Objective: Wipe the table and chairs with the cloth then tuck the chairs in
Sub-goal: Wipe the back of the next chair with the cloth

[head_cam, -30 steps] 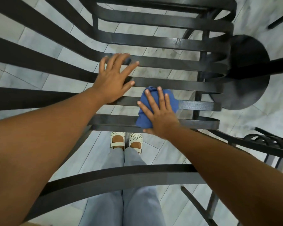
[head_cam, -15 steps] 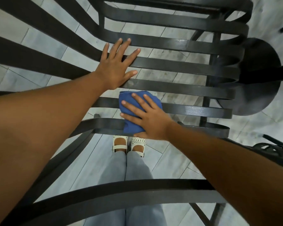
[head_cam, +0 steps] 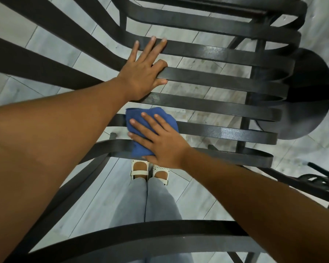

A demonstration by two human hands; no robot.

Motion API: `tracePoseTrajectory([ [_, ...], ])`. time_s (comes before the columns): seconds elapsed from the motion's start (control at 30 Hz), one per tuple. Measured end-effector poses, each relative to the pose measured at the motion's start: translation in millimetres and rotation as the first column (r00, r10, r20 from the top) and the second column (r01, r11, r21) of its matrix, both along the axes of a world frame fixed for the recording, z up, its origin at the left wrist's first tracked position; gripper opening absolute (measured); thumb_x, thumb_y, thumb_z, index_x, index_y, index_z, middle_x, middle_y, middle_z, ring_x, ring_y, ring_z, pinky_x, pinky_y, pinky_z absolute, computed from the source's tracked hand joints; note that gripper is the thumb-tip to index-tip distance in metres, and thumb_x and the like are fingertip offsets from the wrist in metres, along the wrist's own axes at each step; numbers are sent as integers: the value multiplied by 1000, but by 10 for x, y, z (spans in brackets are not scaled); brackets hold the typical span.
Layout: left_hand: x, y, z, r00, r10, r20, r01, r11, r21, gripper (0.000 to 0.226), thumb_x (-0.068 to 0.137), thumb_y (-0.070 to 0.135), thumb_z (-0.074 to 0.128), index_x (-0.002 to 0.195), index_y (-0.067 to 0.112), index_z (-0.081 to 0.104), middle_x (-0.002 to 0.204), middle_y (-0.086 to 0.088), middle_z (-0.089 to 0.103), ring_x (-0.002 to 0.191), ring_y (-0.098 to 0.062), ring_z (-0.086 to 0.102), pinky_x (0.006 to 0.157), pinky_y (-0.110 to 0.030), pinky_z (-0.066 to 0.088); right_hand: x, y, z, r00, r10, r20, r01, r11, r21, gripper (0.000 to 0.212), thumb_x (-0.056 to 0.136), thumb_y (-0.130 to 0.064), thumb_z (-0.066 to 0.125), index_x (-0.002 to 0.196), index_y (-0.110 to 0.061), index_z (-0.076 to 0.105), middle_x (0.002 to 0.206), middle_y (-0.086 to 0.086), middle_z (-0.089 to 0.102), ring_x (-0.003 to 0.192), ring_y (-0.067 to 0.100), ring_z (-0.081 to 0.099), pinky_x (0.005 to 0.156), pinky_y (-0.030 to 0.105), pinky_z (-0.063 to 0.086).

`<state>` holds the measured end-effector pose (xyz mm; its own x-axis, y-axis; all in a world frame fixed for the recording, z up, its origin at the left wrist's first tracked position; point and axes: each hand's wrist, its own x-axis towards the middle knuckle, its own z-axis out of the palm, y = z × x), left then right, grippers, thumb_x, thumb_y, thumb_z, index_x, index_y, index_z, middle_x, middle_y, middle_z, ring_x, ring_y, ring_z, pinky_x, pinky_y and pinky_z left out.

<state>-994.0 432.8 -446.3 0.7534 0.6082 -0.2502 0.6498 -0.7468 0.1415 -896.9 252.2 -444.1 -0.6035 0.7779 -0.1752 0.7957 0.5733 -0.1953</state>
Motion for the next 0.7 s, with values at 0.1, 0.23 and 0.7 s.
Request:
tracePoseTrajectory([
  [0.1,6,-15,13,1000,-4,0,4,1000,0,48,97,44,34,130,11,43,157,-13,-6,144,-33,-7,112,-55,-2,431,-183,35,999,16,30,-17,1000,24,67,90,-56,47,146,-23,34,154,9,26,142,39,17,116,51,9],
  [0.23,38,-26,28,999,13,-37,-14,1000,-28,47,98,44,33,132,13,41,157,-12,-11,143,-33,-11,112,-55,-4,487,-230,52,996,-14,85,13,1000,12,76,84,-57,56,147,-25,30,155,11,22,141,44,15,114,54,9],
  [0.7,104,-53,34,993,116,-7,-117,990,-77,46,95,50,37,125,17,47,157,-6,-10,143,-31,-12,111,-55,-6,-200,30,-52,999,-38,-32,38,999,-11,71,85,-52,57,145,-22,35,152,12,29,141,40,20,116,49,3],
])
